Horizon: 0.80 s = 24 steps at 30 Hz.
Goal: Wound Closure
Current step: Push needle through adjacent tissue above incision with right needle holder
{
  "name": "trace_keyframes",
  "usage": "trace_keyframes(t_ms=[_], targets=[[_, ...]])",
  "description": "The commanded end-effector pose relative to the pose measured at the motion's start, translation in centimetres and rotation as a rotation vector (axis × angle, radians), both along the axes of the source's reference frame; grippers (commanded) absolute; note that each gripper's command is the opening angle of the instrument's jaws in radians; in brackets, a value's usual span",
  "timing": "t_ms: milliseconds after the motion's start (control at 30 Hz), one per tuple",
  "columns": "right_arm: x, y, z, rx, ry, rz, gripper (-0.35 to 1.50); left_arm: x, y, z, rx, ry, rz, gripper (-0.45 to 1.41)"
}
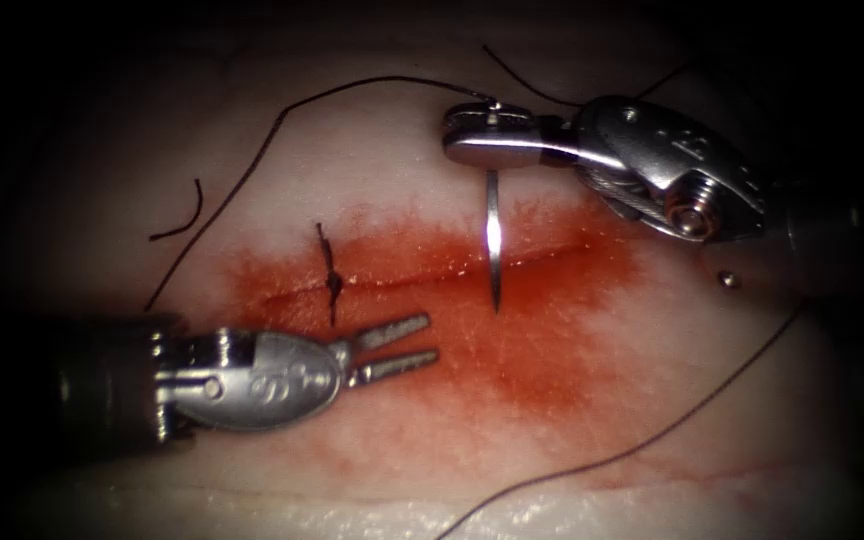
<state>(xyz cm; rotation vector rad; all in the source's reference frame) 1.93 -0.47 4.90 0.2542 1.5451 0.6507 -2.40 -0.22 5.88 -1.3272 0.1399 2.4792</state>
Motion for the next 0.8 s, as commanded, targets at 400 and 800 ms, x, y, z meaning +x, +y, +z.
trace_keyframes(t_ms=[400, 800], targets=[[0.38, 0.16, 0.08, -0.268, -0.005, -0.025, -0.35, -0.09, -0.14, 0.26, 0.063, 0.048, 0.004, -0.03], [0.63, 0.22, 0.11, -0.442, 0.022, -0.043, -0.35, -0.08, -0.17, 0.25, 0.089, 0.05, 0.001, 0.04]])
